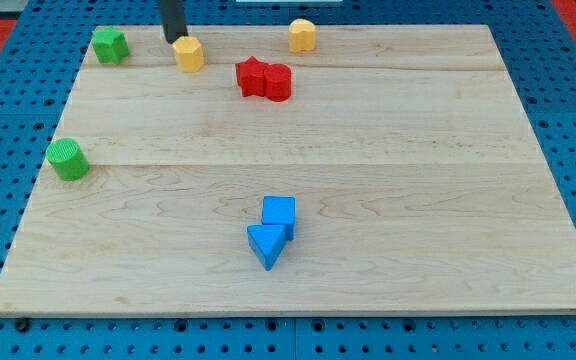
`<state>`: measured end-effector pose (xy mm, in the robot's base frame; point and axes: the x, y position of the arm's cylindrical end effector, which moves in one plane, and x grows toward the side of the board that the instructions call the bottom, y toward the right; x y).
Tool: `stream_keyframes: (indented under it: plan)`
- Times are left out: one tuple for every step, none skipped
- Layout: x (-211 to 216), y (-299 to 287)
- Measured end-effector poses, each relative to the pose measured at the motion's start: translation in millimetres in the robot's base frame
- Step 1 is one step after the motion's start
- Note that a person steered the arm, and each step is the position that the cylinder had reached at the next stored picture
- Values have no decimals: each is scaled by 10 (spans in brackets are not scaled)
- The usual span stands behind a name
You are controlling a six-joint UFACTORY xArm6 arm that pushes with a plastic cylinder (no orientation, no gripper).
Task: Move the green circle to the top right of the board
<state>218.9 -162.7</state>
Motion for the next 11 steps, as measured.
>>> stream_keyframes:
  plan:
    - [307, 139]
    - [691, 666]
    - [876, 485]
    - [1054, -495]
    - [1750, -1202]
    - [2591, -1285]
    - [2619, -608]
    - [2704, -842]
    - [2961, -1361]
    - [2641, -1268]
    - [2202, -918]
